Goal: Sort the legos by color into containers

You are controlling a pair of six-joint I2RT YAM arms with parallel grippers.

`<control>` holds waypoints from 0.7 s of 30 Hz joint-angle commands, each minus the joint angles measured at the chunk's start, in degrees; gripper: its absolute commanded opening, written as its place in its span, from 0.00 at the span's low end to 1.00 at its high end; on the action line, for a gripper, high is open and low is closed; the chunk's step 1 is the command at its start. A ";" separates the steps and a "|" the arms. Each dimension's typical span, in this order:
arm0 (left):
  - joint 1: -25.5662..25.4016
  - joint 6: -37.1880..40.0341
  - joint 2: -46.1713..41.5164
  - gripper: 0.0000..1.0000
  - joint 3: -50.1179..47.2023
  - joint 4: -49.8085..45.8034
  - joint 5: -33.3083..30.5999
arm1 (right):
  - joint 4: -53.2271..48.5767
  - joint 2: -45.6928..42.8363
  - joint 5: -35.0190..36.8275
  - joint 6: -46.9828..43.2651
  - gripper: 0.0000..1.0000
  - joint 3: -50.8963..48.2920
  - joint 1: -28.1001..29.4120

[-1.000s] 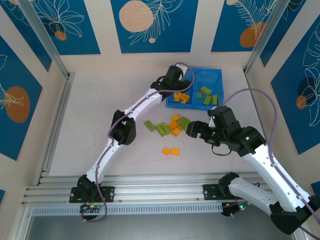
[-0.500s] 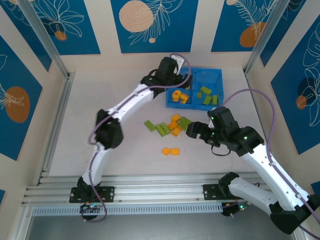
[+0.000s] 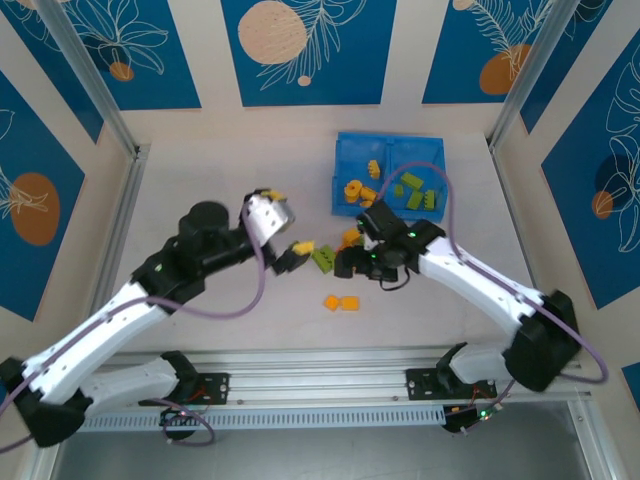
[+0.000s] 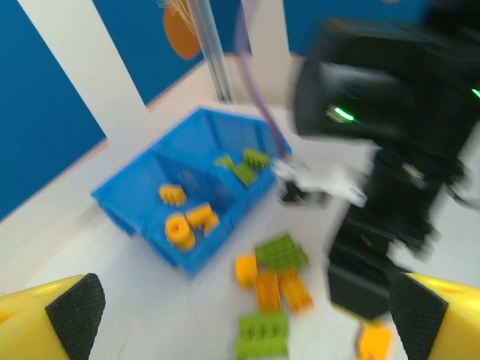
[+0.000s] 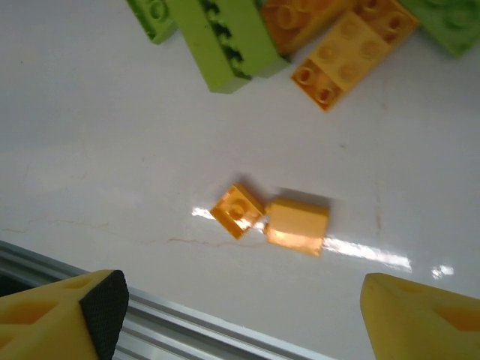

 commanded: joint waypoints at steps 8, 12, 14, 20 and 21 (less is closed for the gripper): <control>0.12 13.03 -23.84 1.00 -12.45 -20.03 -14.15 | 0.29 28.77 14.53 -19.96 0.75 25.00 8.34; 0.14 13.39 -26.26 1.00 -13.92 -22.04 -11.59 | -4.53 40.62 18.50 -28.21 0.80 36.36 7.96; 0.08 13.23 -26.21 1.00 -13.94 -22.98 -10.64 | -6.25 44.88 19.56 -31.02 0.82 40.50 7.77; 0.14 12.89 -26.27 1.00 -14.24 -23.39 -9.68 | -7.75 51.40 13.03 -32.61 0.75 45.98 6.68; 0.20 13.00 -26.23 1.00 -14.27 -23.55 -9.12 | -7.65 51.99 12.09 -32.69 0.72 46.07 6.64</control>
